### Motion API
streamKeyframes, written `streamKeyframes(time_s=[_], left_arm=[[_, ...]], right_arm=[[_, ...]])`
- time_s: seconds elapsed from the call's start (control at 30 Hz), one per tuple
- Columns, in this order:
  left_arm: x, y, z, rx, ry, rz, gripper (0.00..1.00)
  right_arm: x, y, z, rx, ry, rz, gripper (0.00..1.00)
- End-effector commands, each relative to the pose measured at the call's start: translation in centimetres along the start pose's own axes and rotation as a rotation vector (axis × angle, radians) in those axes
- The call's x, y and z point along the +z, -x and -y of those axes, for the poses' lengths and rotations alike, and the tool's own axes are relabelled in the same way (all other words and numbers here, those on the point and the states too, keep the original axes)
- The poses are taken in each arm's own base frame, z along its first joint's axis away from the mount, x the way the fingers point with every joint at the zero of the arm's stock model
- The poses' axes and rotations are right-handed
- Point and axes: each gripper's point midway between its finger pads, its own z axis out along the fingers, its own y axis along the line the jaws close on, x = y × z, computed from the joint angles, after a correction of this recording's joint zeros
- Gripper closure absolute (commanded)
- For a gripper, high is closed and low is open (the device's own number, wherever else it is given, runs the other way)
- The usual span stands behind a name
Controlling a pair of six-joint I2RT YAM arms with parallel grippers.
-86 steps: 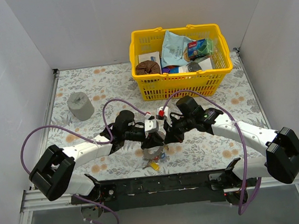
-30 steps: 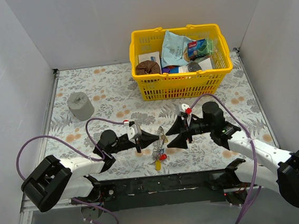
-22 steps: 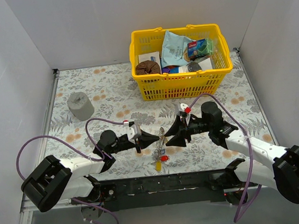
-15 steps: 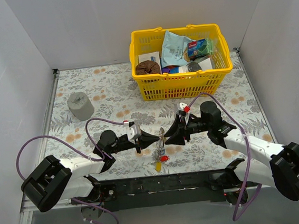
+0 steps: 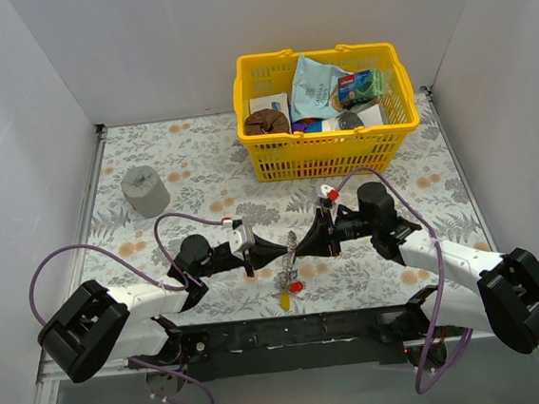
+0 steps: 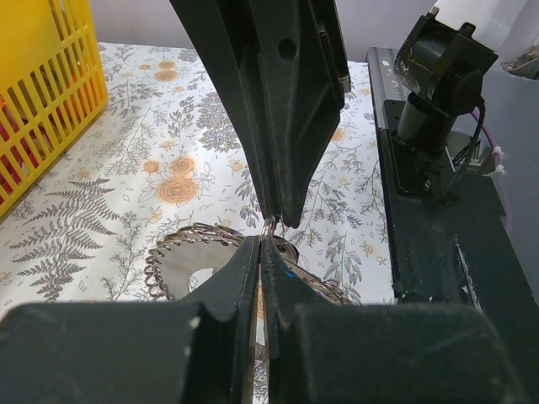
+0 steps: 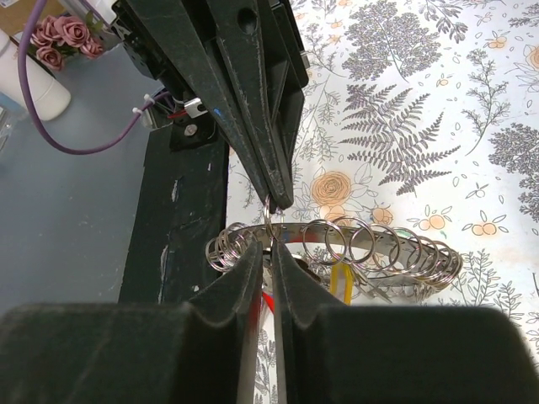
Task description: Put the keys on the keyring
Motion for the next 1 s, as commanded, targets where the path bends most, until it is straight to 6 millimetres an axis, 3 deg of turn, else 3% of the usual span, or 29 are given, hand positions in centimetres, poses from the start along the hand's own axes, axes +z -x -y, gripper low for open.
streamKeyframes(time_s=[0.0, 0.13, 0.97], left_arm=[[-0.1, 2.0, 0.2, 0.048, -0.005, 0.064, 1.00], [-0.1, 2.1, 0.1, 0.049, 0.002, 0.067, 1.00], [-0.3, 3.2, 0.5, 0.057, -0.002, 0.112, 1.00]], right_arm=[[0.1, 0.3, -0.3, -0.029, 0.025, 0.016, 0.89], [0.1, 0.0, -0.3, -0.021, 0.032, 0.010, 0.98], [0.4, -1.5, -0.6, 0.012, 0.049, -0.018, 0.99]])
